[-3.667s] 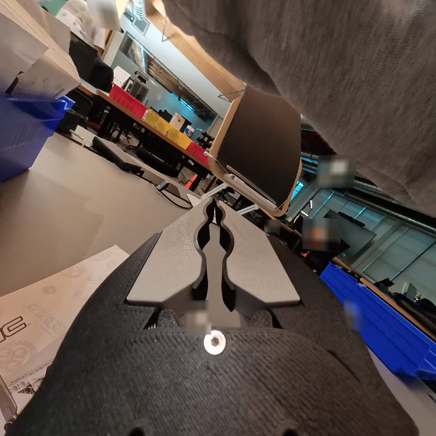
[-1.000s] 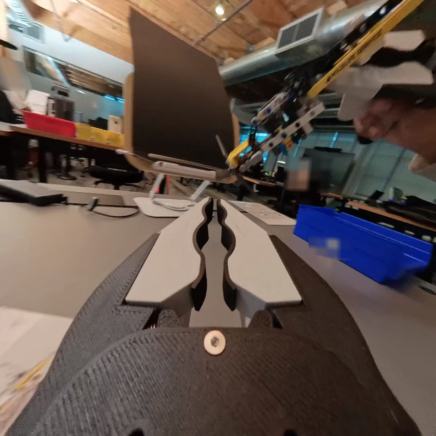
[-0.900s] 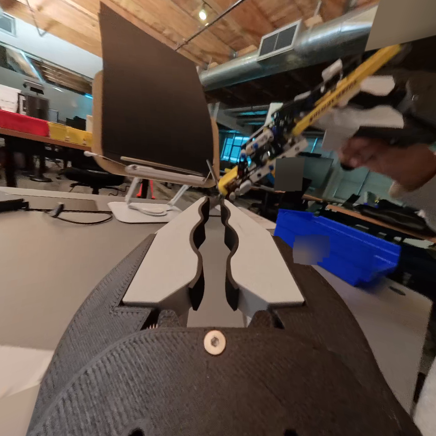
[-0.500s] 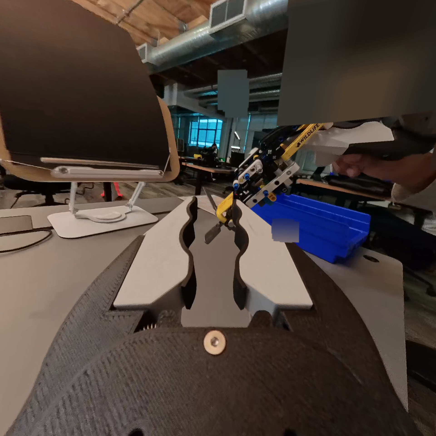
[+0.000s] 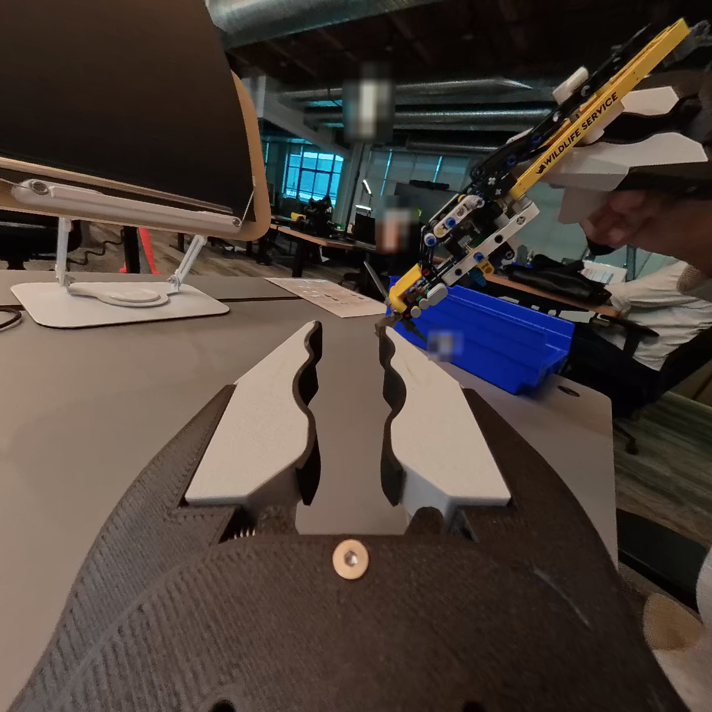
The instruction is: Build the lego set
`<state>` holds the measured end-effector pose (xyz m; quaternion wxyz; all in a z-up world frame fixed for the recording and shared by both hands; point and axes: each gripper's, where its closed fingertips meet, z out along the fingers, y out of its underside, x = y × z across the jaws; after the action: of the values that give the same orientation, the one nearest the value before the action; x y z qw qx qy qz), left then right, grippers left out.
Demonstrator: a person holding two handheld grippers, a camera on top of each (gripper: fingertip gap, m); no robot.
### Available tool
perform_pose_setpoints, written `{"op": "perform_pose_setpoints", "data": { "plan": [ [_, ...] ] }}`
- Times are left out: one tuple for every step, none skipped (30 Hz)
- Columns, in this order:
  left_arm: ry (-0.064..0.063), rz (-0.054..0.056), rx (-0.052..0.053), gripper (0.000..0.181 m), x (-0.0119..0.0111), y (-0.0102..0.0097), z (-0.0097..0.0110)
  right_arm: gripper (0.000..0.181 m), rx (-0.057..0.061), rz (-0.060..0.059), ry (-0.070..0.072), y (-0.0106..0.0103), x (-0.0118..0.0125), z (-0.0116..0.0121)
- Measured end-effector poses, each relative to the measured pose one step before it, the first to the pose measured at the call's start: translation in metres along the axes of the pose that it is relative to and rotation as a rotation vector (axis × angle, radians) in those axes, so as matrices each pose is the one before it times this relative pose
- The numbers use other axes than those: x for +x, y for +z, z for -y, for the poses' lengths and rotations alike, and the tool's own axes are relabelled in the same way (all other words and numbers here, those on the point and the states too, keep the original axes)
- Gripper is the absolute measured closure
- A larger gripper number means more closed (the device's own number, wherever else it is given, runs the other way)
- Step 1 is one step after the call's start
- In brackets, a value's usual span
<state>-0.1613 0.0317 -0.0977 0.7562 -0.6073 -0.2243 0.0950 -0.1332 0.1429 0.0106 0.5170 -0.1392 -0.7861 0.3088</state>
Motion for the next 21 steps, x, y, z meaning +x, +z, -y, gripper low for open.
{"op": "perform_pose_setpoints", "data": {
  "plan": [
    [-0.0015,-0.0010,0.0011,0.154,-0.00031,-0.00056,0.00019,0.167,-0.0071,-0.0017,0.0014,-0.00106,0.00005,0.00062],
    [-0.0017,-0.0015,-0.0002,0.154,-0.00013,-0.00048,-0.00005,0.167,-0.0060,-0.0009,-0.0004,-0.00092,-0.00003,0.00106],
    [-0.0030,-0.0023,0.0004,0.154,-0.00013,-0.00059,0.00001,0.167,-0.0030,-0.0013,-0.0003,-0.00086,-0.00010,0.00171],
    [-0.0034,-0.0019,0.0021,0.154,-0.00005,-0.00050,0.00032,0.167,0.0000,-0.0010,0.0012,-0.00077,0.00003,0.00224],
    [-0.0029,-0.0013,0.0022,0.154,-0.00018,-0.00056,0.00046,0.167,0.0013,0.0008,0.0044,-0.00065,-0.00026,0.00254],
    [-0.0030,-0.0017,0.0018,0.154,-0.00023,-0.00034,0.00030,0.167,0.0006,0.0039,0.0073,-0.00063,-0.00033,0.00245],
    [-0.0045,-0.0014,0.0015,0.153,-0.00030,-0.00041,0.00029,0.167,-0.0003,0.0065,0.0094,-0.00025,-0.00042,0.00219],
    [-0.0047,-0.0011,0.0011,0.153,-0.00026,-0.00028,0.00010,0.167,-0.0002,0.0067,0.0091,-0.00017,-0.00042,0.00206],
    [-0.0025,-0.0016,-0.0002,0.152,-0.00028,-0.00026,-0.00001,0.167,-0.0001,0.0057,0.0082,0.00021,-0.00015,0.00185],
    [-0.0011,-0.0023,-0.0014,0.152,0.00002,-0.00016,-0.00019,0.166,-0.0036,0.0085,0.0102,0.00072,-0.00024,0.00110],
    [-0.0010,-0.0057,-0.0033,0.150,0.00071,-0.00001,-0.00067,0.167,-0.0101,0.0151,0.0128,0.00114,-0.00097,0.00009],
    [-0.0022,-0.0087,-0.0072,0.148,0.00120,0.00044,-0.00145,0.167,-0.0122,0.0179,0.0094,0.00131,-0.00140,-0.00015],
    [-0.0041,-0.0114,-0.0126,0.145,0.00185,0.00092,-0.00249,0.167,-0.0096,0.0163,0.0043,0.00142,-0.00156,-0.00005],
    [-0.0055,-0.0151,-0.0186,0.143,0.00238,0.00116,-0.00338,0.167,-0.0092,0.0143,0.0013,0.00141,-0.00164,-0.00016],
    [-0.0051,-0.0223,-0.0246,0.143,0.00357,0.00142,-0.00444,0.167,-0.0103,0.0141,-0.0002,0.00136,-0.00195,-0.00040],
    [-0.0072,-0.0290,-0.0293,0.144,0.00461,0.00154,-0.00529,0.167,-0.0109,0.0126,-0.0026,0.00125,-0.00201,-0.00065],
    [-0.0146,-0.0282,-0.0272,0.143,0.00429,0.00158,-0.00448,0.167,-0.0108,0.0092,-0.0047,0.00099,-0.00205,-0.00087],
    [-0.0139,-0.0269,-0.0165,0.142,0.00382,0.00078,-0.00250,0.167,-0.0105,0.0059,-0.0057,0.00077,-0.00204,-0.00121],
    [-0.0111,-0.0104,-0.0026,0.142,0.00126,-0.00007,-0.00050,0.167,-0.0097,0.0043,-0.0056,0.00044,-0.00229,-0.00149],
    [-0.0123,-0.0081,0.0087,0.142,0.00101,-0.00088,0.00155,0.167,-0.0091,0.0053,-0.0051,0.00035,-0.00259,-0.00182],
    [-0.0184,-0.0107,0.0161,0.142,0.00105,-0.00150,0.00298,0.167,-0.0076,0.0077,-0.0041,0.00001,-0.00300,-0.00191]
  ]
}}
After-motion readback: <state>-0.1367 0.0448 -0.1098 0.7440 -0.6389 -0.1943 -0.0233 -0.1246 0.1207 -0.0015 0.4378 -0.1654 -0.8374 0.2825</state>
